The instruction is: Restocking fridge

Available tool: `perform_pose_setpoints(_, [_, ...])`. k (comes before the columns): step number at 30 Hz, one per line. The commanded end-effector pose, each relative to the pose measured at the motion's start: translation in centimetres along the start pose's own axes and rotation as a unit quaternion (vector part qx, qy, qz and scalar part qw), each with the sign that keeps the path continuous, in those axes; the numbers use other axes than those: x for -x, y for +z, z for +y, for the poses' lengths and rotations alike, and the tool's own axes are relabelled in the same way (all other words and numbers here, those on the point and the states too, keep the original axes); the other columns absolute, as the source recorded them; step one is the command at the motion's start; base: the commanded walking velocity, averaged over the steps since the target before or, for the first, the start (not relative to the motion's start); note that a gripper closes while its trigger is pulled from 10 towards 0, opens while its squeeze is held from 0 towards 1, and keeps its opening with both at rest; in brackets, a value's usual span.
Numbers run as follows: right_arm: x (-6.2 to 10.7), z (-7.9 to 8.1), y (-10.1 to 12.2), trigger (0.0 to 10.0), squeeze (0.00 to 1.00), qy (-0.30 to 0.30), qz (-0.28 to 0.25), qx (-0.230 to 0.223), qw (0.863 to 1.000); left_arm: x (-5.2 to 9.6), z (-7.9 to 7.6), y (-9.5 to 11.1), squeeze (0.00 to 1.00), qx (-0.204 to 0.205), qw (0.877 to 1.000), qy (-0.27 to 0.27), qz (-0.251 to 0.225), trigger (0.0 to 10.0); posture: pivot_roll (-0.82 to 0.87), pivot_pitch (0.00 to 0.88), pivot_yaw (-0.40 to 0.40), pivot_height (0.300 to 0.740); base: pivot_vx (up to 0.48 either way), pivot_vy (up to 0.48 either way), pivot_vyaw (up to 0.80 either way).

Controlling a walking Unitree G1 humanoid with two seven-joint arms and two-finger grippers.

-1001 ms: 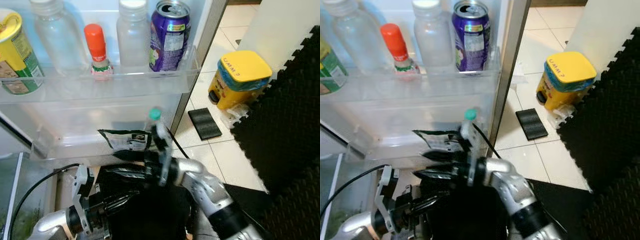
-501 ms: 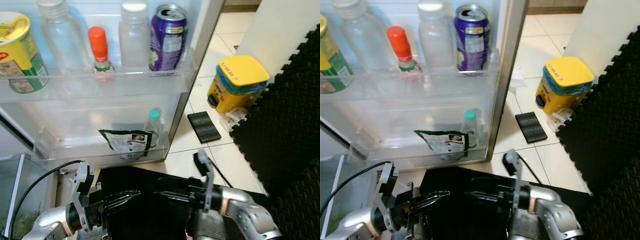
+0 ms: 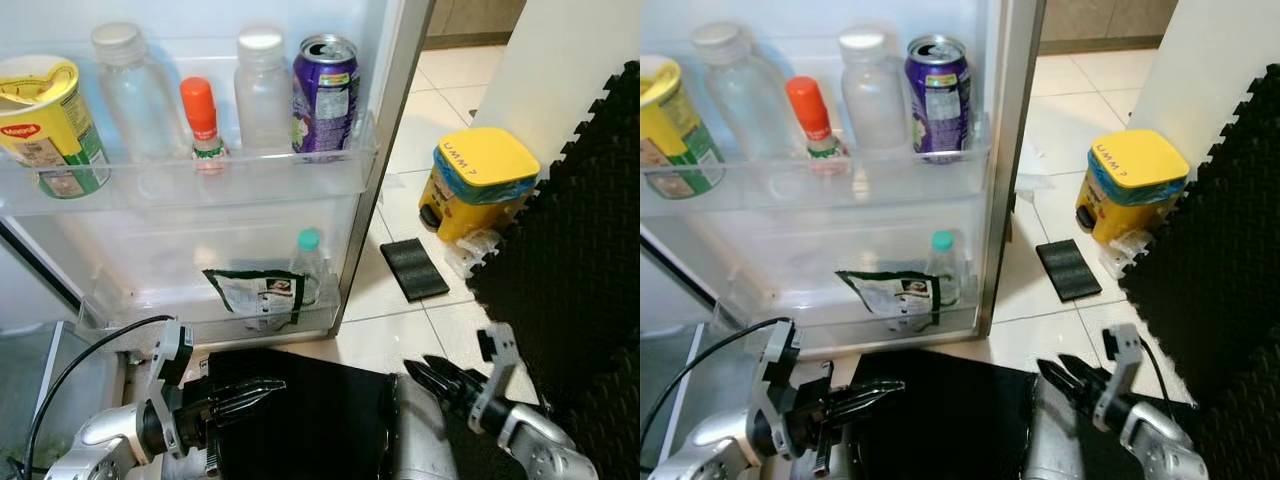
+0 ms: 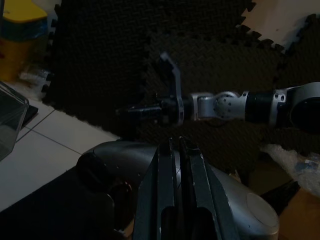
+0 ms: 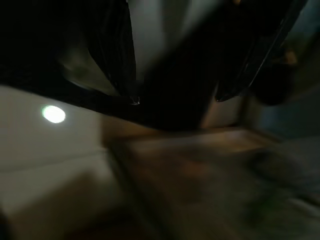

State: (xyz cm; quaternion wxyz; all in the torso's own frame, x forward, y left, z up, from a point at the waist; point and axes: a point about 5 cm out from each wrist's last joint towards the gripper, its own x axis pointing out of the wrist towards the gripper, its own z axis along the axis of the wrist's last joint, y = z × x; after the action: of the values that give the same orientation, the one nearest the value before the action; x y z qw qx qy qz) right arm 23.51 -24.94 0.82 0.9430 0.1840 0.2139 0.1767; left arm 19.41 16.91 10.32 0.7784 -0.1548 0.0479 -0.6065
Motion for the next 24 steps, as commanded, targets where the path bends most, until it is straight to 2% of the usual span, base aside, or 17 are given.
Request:
perform_pose_setpoints(1, [0.7, -0.8, -1.0, 10.0, 0.00, -0.034, 0.010, -0.004, 0.999, 0.3, 0.0, -0.6, 0.00, 0.013, 1.000, -0.002, 0.016, 10.0, 0.09, 0.134, -0.032, 0.457, 0.000, 0.000, 0.00])
perform_pose_setpoints(6, [1.9, -2.0, -2.8, 10.0, 0.00, -0.094, 0.034, -0.017, 0.995, 0.3, 0.0, -0.8, 0.00, 0.014, 1.000, -0.001, 0.016, 10.0, 0.10, 0.132, -0.032, 0.457, 0.000, 0.000, 0.00])
perform_pose_setpoints(8, [1.9, -2.0, -2.8, 10.0, 0.00, -0.094, 0.034, -0.017, 0.995, 0.3, 0.0, -0.8, 0.00, 0.014, 1.000, -0.001, 0.016, 10.0, 0.10, 0.132, -0.032, 0.457, 0.000, 0.000, 0.00])
perform_pose_setpoints(9, [2.4, -2.4, -3.9, 10.0, 0.00, -0.121, 0.049, -0.022, 0.991, 0.3, 0.1, -1.1, 0.00, 0.017, 1.000, 0.006, 0.021, 10.0, 0.10, 0.130, -0.031, 0.457, 0.000, 0.000, 0.00])
perform_pose_setpoints(11, [2.4, -2.4, -3.9, 10.0, 0.00, -0.121, 0.049, -0.022, 0.991, 0.3, 0.1, -1.1, 0.00, 0.017, 1.000, 0.006, 0.021, 10.0, 0.10, 0.130, -0.031, 0.457, 0.000, 0.000, 0.00])
perform_pose_setpoints(13, [3.2, -2.7, -6.0, 10.0, 0.00, -0.164, 0.087, -0.028, 0.982, 0.6, 0.5, -2.5, 0.00, 0.027, 0.998, 0.031, 0.038, 10.0, 0.10, 0.124, -0.030, 0.457, 0.000, 0.000, 0.00])
perform_pose_setpoints(16, [3.5, -2.8, -6.6, 10.0, 0.00, -0.176, 0.100, -0.029, 0.979, 0.7, 0.6, -3.0, 0.00, 0.032, 0.998, 0.040, 0.045, 10.0, 0.10, 0.124, -0.030, 0.457, 0.000, 0.000, 0.00])
perform_pose_setpoints(20, [4.6, -2.5, -9.6, 10.0, 0.00, -0.214, 0.153, -0.046, 0.964, 2.5, 2.3, -7.6, 0.00, 0.073, 0.980, 0.160, 0.097, 10.0, 0.10, 0.112, -0.034, 0.457, 0.000, 0.000, 0.00])
perform_pose_setpoints(21, [4.6, -2.5, -9.6, 10.0, 0.00, -0.214, 0.153, -0.046, 0.964, 2.5, 2.3, -7.6, 0.00, 0.073, 0.980, 0.160, 0.097, 10.0, 0.10, 0.112, -0.034, 0.457, 0.000, 0.000, 0.00])
perform_pose_setpoints(22, [4.7, -2.3, -10.1, 10.0, 0.00, -0.217, 0.157, -0.050, 0.962, 3.1, 2.5, -9.3, 0.00, 0.089, 0.969, 0.201, 0.115, 10.0, 0.09, 0.105, -0.033, 0.462, 0.000, 0.000, 0.00])
perform_pose_setpoints(23, [4.7, -2.3, -10.1, 10.0, 0.00, -0.217, 0.157, -0.050, 0.962, 3.1, 2.5, -9.3, 0.00, 0.089, 0.969, 0.201, 0.115, 10.0, 0.09, 0.105, -0.033, 0.462, 0.000, 0.000, 0.00])
perform_pose_setpoints(24, [4.7, -2.1, -10.4, 10.0, 0.00, -0.220, 0.161, -0.051, 0.961, 3.8, 2.6, -10.6, 0.00, 0.107, 0.956, 0.239, 0.129, 10.0, 0.09, 0.103, -0.033, 0.472, 0.000, 0.000, 0.00])
